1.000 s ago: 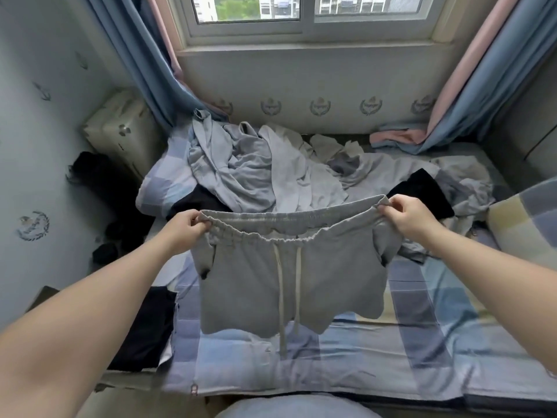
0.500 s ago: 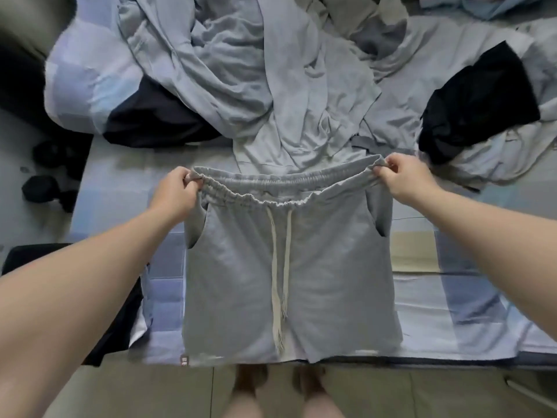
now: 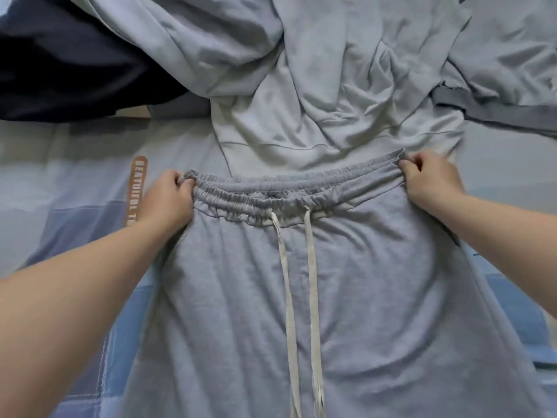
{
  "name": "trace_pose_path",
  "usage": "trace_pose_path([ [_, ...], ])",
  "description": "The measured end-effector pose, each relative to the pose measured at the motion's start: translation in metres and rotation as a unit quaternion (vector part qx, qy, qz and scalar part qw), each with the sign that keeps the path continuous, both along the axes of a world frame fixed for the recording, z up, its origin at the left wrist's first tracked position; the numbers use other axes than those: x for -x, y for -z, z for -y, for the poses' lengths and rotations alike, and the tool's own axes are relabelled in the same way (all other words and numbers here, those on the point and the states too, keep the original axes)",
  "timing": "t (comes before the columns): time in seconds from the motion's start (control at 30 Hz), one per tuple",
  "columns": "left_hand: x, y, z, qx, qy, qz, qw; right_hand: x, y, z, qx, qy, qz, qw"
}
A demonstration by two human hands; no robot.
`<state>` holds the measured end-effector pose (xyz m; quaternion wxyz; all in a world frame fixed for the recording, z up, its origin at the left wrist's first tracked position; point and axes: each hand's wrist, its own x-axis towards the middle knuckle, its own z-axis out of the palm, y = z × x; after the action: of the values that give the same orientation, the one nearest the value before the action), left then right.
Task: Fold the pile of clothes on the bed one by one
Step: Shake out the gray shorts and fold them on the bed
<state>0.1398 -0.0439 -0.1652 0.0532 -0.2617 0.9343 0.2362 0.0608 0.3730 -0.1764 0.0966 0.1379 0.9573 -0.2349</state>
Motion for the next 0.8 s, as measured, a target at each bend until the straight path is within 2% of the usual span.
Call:
trace_pose_path([
  [0.1,-0.006,0.000,-0.011,-0.015,-0.031,-0.022,0.999,-0.003,-0.006,0.000,0.016,-0.001,0.002,1.000],
  [0.2,-0.016,-0.025,-0.032,0.039,-0.023,-0.038,0.998,-0.018,-0.030,-0.003,0.070,-0.006,0.050,0.996],
  [0.27,-0.020,-0.047,-0.058,0.067,0.026,-0.046,0.996,-0.031,-0.046,-0.010,0.091,-0.012,0.095,0.991],
  [0.37,-0.019,-0.070,-0.111,0.035,0.139,-0.034,0.989,-0.055,-0.063,-0.031,0.100,-0.017,0.160,0.982],
  [0.47,-0.013,-0.077,-0.172,-0.040,0.241,-0.002,0.970,-0.090,-0.071,-0.055,0.107,-0.021,0.220,0.969],
  [0.57,0.000,-0.074,-0.238,-0.112,0.299,0.058,0.946,-0.131,-0.066,-0.082,0.133,-0.020,0.241,0.961],
  [0.7,0.027,-0.054,-0.313,-0.106,0.354,0.109,0.923,-0.178,-0.050,-0.115,0.137,-0.061,0.237,0.960],
  [0.8,0.047,-0.034,-0.345,-0.060,0.367,0.151,0.916,-0.198,-0.046,-0.133,0.114,-0.085,0.267,0.953],
])
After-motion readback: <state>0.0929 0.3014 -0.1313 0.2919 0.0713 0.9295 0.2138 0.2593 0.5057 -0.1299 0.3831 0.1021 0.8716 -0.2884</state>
